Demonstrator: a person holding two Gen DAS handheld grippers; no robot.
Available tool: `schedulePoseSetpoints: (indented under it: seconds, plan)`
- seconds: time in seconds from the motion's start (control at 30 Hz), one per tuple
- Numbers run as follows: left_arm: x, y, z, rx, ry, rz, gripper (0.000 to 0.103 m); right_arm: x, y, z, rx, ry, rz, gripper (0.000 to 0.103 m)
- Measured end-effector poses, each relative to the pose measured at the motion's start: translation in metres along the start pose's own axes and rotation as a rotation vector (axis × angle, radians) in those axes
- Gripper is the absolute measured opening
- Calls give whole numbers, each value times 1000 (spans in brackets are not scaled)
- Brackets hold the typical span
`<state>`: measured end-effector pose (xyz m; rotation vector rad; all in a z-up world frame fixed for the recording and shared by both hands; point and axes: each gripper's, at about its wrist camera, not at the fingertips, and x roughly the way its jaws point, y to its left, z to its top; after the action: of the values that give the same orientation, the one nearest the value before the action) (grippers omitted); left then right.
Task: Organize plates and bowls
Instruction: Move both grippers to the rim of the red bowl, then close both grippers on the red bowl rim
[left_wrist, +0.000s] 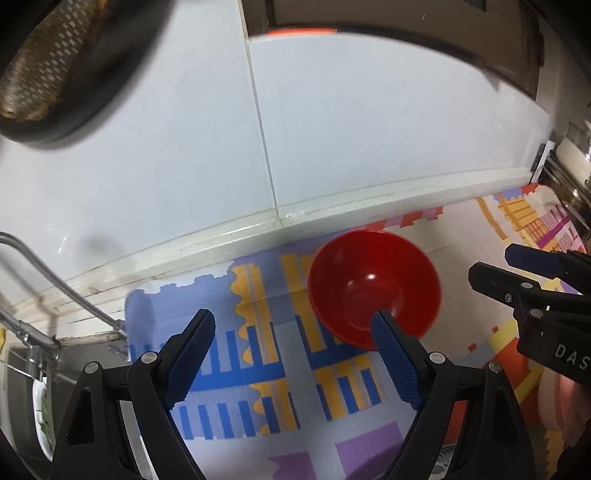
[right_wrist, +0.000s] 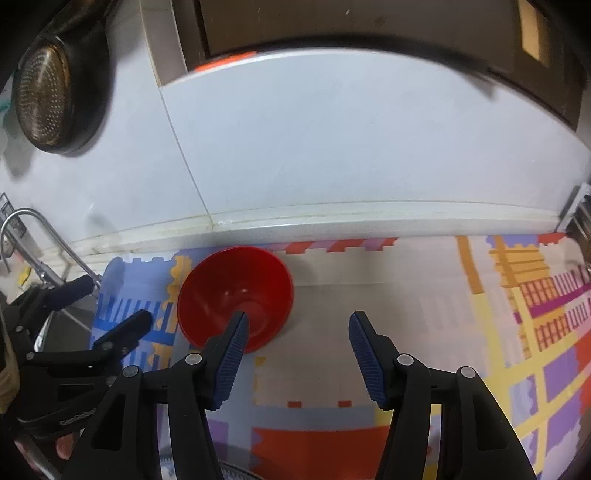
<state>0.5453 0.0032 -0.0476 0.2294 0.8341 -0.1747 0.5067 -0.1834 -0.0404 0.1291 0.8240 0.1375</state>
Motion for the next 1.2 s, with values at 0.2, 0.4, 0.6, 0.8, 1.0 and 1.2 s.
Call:
schedulePoseSetpoints:
  seconds: [0.2,0.4,0.6,0.8,1.0,1.2]
  plan:
    - [31,6,2,-6,33,-11,86,29,8,4,0,46,-7,57]
    - [58,12,7,-38,78,-57,80,54,8,3,43,91,-9,57]
    - [78,13,10,-63,124,-73,67,73,9,-2,72,129,-14,45]
    - [92,11,11,-70,161,-106,47,83,11,-3,69,157,-14,33]
    - [96,3,12,-56,181,-124,23,88,11,-5,76,178,4,22]
    - [95,-5,13,-34,184,-109,14,89,9,-5,117,194,33,13]
